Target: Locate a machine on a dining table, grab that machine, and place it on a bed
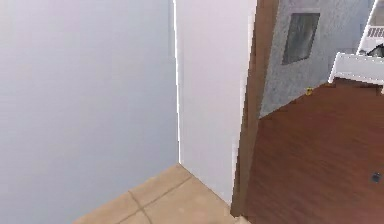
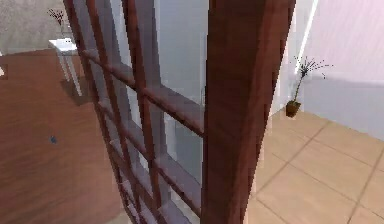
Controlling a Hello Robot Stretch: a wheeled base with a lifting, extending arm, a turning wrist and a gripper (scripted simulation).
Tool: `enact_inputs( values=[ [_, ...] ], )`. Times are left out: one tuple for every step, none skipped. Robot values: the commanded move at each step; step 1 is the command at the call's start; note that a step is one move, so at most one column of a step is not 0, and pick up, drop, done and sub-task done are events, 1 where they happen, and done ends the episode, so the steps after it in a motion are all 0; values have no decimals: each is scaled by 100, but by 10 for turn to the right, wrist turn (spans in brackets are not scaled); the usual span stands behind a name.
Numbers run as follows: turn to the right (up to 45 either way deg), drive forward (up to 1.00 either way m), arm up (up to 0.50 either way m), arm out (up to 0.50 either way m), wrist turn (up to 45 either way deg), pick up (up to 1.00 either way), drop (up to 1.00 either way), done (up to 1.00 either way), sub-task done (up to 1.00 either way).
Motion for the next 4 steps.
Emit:
enact_inputs(
  values=[
    [0,20,0,0,0,0,0,0,0],
    [450,0,0,0,0,0,0,0,0],
    [30,0,0,0,0,0,0,0,0],
    [0,100,0,0,0,0,0,0,0]
  ],
)
